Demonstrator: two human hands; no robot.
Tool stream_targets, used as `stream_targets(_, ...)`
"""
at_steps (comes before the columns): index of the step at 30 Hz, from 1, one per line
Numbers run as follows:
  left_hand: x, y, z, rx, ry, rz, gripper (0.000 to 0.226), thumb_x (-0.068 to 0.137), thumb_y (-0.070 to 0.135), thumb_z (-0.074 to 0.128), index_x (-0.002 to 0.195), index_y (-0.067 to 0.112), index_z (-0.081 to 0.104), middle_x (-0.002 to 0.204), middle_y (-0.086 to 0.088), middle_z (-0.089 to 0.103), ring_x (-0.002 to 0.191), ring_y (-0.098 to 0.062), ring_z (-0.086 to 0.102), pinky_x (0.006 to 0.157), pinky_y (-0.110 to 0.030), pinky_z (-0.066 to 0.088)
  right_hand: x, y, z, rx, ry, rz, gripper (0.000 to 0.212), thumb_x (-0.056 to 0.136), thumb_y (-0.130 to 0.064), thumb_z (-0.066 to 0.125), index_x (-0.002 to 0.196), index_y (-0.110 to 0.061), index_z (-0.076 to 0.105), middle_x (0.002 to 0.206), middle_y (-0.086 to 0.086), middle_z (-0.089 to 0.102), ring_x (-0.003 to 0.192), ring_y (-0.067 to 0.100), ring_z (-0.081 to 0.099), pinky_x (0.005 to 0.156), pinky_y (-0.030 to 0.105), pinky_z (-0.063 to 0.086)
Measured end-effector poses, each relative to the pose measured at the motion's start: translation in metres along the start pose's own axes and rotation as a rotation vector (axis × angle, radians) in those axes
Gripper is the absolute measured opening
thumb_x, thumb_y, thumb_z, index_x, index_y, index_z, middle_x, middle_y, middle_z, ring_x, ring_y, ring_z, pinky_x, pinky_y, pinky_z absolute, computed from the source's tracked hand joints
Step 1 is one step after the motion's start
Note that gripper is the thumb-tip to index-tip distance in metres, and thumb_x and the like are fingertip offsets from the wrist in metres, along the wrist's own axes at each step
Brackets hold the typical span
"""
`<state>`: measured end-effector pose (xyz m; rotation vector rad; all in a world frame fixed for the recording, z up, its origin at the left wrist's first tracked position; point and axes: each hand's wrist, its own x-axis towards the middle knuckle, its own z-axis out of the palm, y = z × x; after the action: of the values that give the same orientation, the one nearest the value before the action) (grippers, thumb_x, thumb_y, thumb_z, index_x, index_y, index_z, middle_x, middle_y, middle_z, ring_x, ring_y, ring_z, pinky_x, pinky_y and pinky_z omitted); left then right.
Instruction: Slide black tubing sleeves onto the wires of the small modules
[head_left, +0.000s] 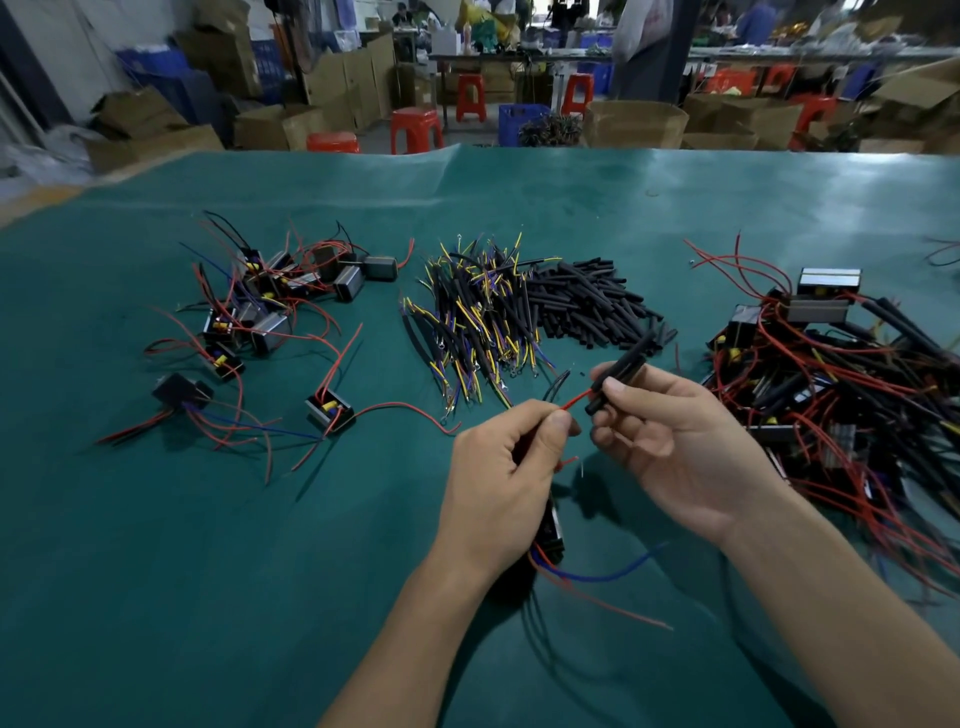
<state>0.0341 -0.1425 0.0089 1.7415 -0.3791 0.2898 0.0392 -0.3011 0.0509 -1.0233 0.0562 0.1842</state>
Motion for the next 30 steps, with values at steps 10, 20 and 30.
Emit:
stream_targets(10,-0.001,-0.001,0.000,-0.002,-0.064,-0.053,0.027,0.097,0.034,0.053,0.081,0.020,0.069,0.060,0.018,0.058,0.054,0.000,0.051,0.056,-0.017,0.040,0.000,0.004,0.004,-0.074,0.038,-0.094,0.010,0.077,-0.008,0.068,0.082,-0.010,0.076,0.068,0.002,0.064,0.061,0.011,0.063,0.060,0.020,0.056)
stream_targets(20,0.001,-0.004,0.001,0.070,0.032,0.068,0.016,0.094,0.026,0.063,0.088,0.018,0.076,0.072,0.002,0.066,0.069,-0.017,0.062,0.066,-0.045,0.053,-0.002,-0.003,0.003,-0.065,0.108,0.076,0.023,0.066,-0.014,0.078,0.081,-0.011,0.061,0.070,0.005,0.053,0.052,0.011,0.054,0.047,0.019,0.048)
stream_targets(30,0.000,-0.004,0.000,0.138,0.039,0.130,0.013,0.094,0.022,0.066,0.093,0.018,0.078,0.072,0.001,0.065,0.068,-0.016,0.060,0.062,-0.043,0.051,-0.001,0.002,-0.005,-0.194,-0.086,-0.047,0.011,0.069,-0.013,0.078,0.079,-0.009,0.074,0.072,0.006,0.064,0.059,0.013,0.058,0.055,0.021,0.052)
